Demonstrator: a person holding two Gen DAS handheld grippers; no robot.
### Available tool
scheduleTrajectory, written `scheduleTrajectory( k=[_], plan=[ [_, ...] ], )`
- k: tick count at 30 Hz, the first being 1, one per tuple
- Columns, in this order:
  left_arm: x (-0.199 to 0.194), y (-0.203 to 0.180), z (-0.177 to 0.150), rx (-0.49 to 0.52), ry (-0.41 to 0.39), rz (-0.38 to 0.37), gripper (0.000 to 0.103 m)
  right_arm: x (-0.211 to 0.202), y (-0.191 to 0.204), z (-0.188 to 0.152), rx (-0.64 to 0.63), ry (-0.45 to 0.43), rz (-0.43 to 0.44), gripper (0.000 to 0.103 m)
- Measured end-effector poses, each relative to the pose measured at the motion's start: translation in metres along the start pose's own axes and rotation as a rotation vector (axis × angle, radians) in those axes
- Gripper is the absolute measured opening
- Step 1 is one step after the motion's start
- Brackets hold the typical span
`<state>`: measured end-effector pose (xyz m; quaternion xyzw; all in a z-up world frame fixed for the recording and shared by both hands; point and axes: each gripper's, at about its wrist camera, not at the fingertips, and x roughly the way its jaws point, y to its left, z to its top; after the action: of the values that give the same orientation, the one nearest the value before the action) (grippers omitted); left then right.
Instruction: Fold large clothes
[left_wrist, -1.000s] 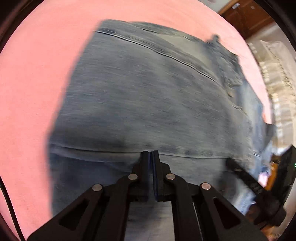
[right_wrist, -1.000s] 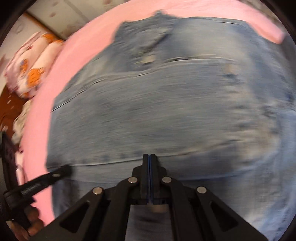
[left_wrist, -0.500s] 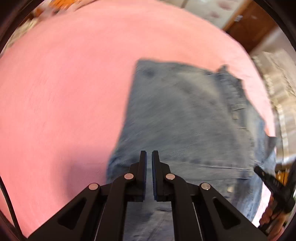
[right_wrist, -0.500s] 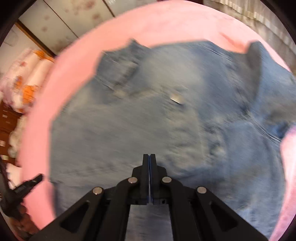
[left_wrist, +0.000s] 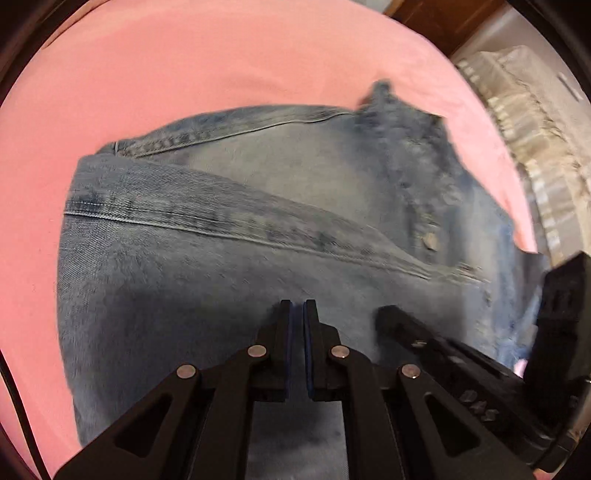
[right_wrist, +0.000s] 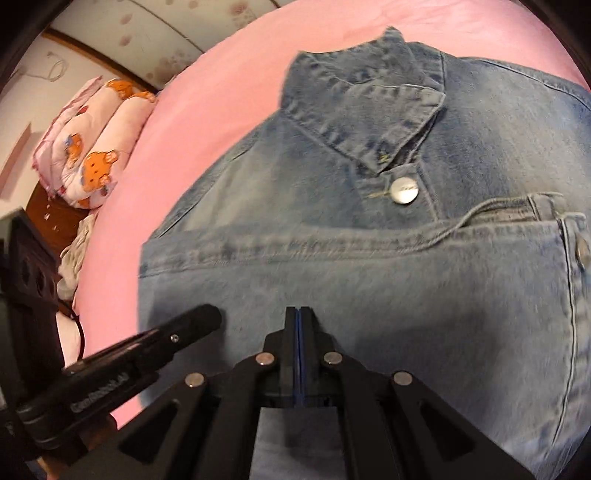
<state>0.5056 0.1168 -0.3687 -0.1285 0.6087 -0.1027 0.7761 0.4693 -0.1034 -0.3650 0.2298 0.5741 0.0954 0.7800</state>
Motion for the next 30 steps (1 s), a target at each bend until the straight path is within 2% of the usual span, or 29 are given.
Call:
scheduleTrajectory(
  k=[2, 4, 8, 9, 11, 14, 18, 20, 22, 23, 25, 27, 30],
  plan=[
    [0.005, 0.012, 0.006, -0.05, -0.002, 0.011, 0.003, 0.0, -0.009, 0.006, 0.01, -0.004, 0.003, 0.0],
    [-0.001, 0.029, 0.014, -0.092, -0.038, 0.018, 0.003, -0.005, -0.017, 0.011, 0.004, -0.019, -0.03, 0.0],
    [-0.019, 0.063, 0.026, -0.13, -0.103, 0.106, 0.003, -0.021, -0.042, 0.016, 0.012, -0.059, -0.142, 0.0],
    [-0.021, 0.071, 0.029, -0.146, -0.105, 0.112, 0.003, -0.027, -0.05, 0.016, 0.026, -0.067, -0.153, 0.0],
    [-0.023, 0.089, 0.035, -0.166, -0.101, 0.141, 0.003, -0.039, -0.061, 0.015, 0.036, -0.081, -0.24, 0.0],
    [-0.03, 0.101, 0.04, -0.15, -0.117, 0.193, 0.003, -0.058, -0.075, 0.012, 0.085, -0.096, -0.306, 0.0],
    [-0.053, 0.096, 0.032, -0.131, -0.113, 0.095, 0.011, -0.081, -0.076, 0.002, 0.107, -0.111, -0.377, 0.0],
    [-0.072, 0.082, 0.021, -0.072, -0.115, 0.093, 0.014, -0.097, -0.069, -0.01, 0.147, -0.138, -0.362, 0.0],
    [-0.088, 0.064, 0.009, -0.03, -0.128, 0.124, 0.027, -0.114, -0.061, -0.025, 0.216, -0.162, -0.316, 0.0],
    [-0.096, 0.054, 0.001, -0.017, -0.141, 0.129, 0.03, -0.124, -0.056, -0.035, 0.246, -0.172, -0.299, 0.0],
    [-0.11, 0.039, -0.018, -0.016, -0.168, 0.12, 0.049, -0.141, -0.043, -0.055, 0.276, -0.186, -0.284, 0.0],
    [-0.124, 0.031, -0.04, -0.038, -0.176, 0.099, 0.055, -0.159, -0.036, -0.074, 0.286, -0.199, -0.272, 0.0],
    [-0.134, 0.022, -0.068, -0.065, -0.156, 0.066, 0.055, -0.183, -0.032, -0.104, 0.303, -0.211, -0.24, 0.0]
  ],
)
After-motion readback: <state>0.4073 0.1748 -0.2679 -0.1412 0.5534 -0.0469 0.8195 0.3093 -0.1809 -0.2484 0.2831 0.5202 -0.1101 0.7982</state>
